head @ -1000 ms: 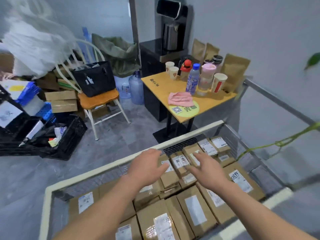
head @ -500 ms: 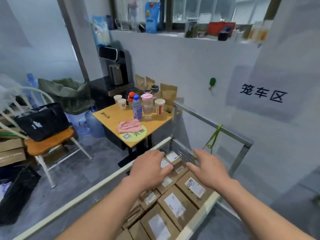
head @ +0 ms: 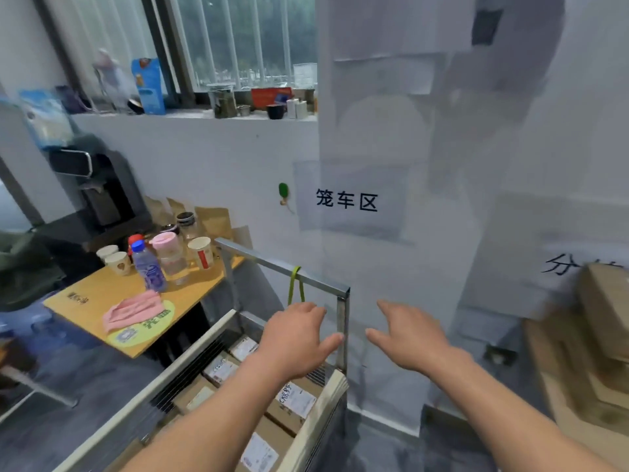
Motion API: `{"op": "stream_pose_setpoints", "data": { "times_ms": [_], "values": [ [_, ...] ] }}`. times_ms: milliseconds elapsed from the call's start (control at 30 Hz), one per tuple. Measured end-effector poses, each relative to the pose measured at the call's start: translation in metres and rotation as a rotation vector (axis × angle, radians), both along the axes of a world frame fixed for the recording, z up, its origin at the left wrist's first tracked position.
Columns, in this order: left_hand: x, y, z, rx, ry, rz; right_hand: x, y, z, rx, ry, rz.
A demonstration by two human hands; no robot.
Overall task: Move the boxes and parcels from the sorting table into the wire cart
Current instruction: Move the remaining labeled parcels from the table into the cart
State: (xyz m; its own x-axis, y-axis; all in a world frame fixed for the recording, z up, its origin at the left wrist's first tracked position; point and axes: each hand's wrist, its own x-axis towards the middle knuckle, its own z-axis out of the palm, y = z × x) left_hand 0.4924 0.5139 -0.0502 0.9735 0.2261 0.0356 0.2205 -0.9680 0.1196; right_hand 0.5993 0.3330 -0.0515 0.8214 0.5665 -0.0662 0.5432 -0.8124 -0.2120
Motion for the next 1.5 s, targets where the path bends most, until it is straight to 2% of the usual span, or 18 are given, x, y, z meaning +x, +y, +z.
{"op": "stream_pose_setpoints", "data": {
  "times_ms": [300,533,967,1233,1500],
  "values": [
    [0.1,-0.09,0.003,0.0,-0.021,-0.28,0.048,-0.109,0.004,0.025,-0.004,-0.247],
    [0.176,-0.149,-0.001,-0.03,-0.013,-0.508,0.078,-0.177,0.008,-0.033,-0.024,-0.494],
    [0.269,-0.238,0.001,-0.089,0.04,-0.9,0.081,-0.254,0.024,-0.081,-0.065,-0.89],
    [0.302,-0.298,0.002,-0.116,0.045,-0.976,0.096,-0.314,0.025,-0.095,-0.073,-1.015],
    [0.352,-0.353,-0.014,-0.17,0.097,-0.865,0.139,-0.38,0.01,0.007,-0.034,-1.073]
  ]
}}
